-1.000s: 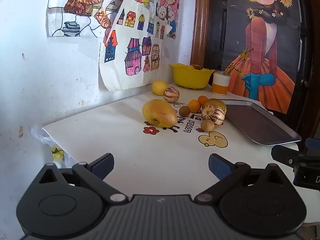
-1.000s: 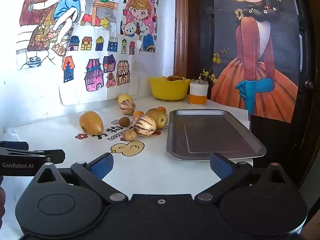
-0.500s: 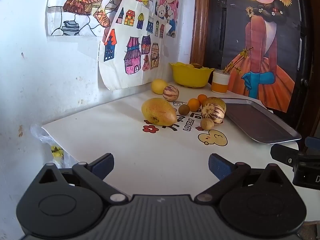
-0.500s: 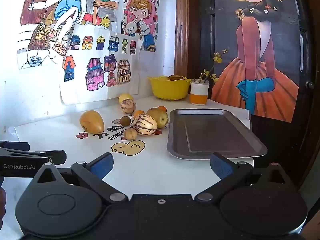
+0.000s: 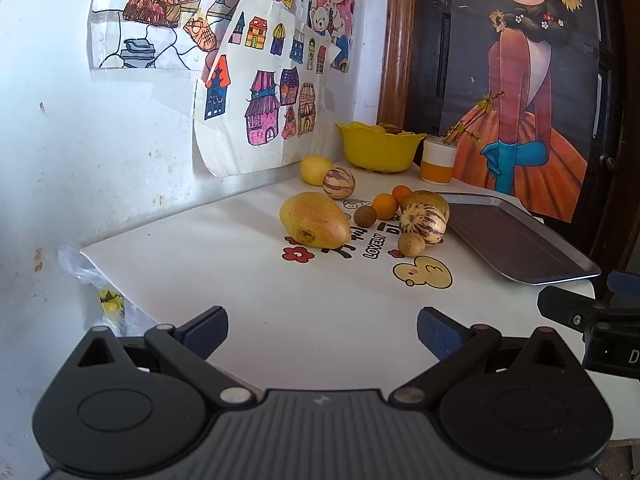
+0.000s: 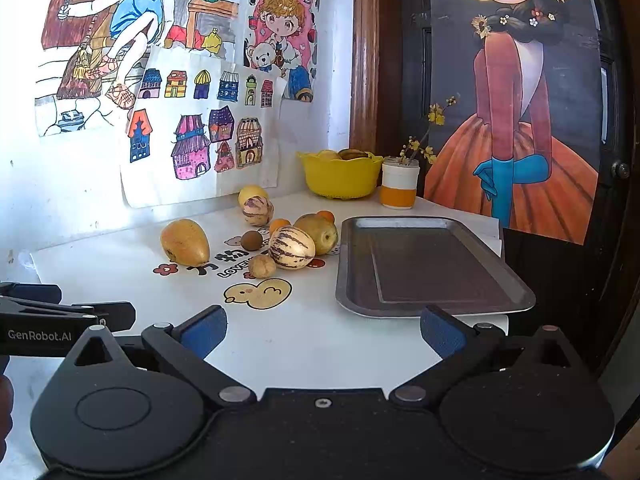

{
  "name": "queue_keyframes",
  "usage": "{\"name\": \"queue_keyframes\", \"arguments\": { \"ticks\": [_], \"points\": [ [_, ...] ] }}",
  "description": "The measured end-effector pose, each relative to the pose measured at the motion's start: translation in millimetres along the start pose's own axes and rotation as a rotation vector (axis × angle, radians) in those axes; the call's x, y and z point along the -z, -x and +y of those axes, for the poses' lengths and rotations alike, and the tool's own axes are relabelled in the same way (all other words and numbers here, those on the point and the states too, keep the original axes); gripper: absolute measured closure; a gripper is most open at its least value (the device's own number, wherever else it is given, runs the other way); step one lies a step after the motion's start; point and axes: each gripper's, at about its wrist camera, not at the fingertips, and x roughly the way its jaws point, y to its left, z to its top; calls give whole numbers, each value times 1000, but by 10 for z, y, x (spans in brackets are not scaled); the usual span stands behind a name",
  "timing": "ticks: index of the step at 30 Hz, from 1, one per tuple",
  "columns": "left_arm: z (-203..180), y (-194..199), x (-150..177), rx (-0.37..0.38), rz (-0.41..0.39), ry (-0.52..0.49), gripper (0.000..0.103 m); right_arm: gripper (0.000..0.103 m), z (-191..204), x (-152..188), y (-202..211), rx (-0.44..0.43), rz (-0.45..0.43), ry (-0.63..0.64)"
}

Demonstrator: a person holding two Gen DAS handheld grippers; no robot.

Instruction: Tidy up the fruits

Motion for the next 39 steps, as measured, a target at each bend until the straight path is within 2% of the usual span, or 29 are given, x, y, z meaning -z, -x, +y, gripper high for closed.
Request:
{"name": "queue_keyframes", "arguments": {
  "ticks": [39],
  "points": [
    [-57, 3, 129, 3, 11, 6, 0, 0, -56, -37, 6, -1, 4, 3]
  ]
}}
